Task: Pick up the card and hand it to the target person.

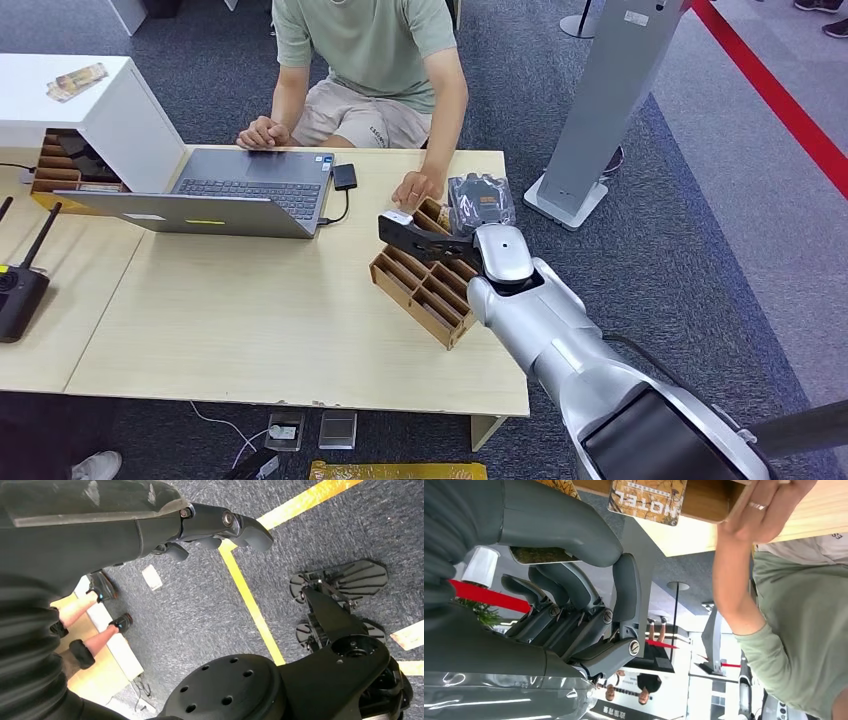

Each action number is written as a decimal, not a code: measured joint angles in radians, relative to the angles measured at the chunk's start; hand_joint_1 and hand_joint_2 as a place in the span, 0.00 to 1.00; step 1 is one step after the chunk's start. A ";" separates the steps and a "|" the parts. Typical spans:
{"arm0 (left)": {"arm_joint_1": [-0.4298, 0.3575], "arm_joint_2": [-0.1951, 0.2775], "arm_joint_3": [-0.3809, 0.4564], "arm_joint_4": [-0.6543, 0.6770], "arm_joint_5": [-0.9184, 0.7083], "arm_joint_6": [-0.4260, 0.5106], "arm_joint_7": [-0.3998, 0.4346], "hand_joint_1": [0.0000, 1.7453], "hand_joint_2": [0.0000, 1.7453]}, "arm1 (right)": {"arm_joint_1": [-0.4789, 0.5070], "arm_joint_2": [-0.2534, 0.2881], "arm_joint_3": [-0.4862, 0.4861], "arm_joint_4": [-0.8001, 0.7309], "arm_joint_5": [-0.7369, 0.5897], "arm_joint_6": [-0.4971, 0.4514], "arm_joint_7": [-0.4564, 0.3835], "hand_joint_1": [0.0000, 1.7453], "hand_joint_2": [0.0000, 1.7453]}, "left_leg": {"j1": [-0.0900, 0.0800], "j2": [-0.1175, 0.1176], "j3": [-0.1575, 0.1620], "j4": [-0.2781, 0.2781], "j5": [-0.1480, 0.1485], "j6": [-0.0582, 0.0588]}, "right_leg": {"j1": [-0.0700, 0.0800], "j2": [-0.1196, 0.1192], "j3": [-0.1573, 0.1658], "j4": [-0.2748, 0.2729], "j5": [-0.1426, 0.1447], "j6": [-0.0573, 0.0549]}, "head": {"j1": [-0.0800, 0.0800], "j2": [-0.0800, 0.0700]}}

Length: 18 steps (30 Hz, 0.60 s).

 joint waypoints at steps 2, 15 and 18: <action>0.000 0.000 -0.003 0.000 0.010 0.002 -0.001 0.00 1.00 | -0.006 0.009 0.001 -0.009 0.000 -0.013 -0.018 1.00 1.00 | 0.000 0.000 0.000 0.000 0.000 0.000 | 0.000 0.000 0.000 0.000 0.000 0.000 | 0.000 0.000; 0.001 0.002 -0.006 -0.002 0.034 0.018 0.001 0.00 1.00 | -0.067 0.028 0.001 -0.070 -0.022 -0.095 -0.081 1.00 1.00 | 0.000 0.000 0.000 0.000 0.000 0.000 | 0.000 0.000 0.000 0.000 0.000 0.000 | 0.000 0.000; 0.002 0.004 -0.010 -0.004 0.033 0.016 0.001 0.00 1.00 | -0.093 0.028 0.001 -0.093 -0.022 -0.106 -0.084 1.00 1.00 | 0.000 0.000 0.000 0.000 0.000 0.000 | 0.000 0.000 0.000 0.000 0.000 0.000 | 0.000 0.000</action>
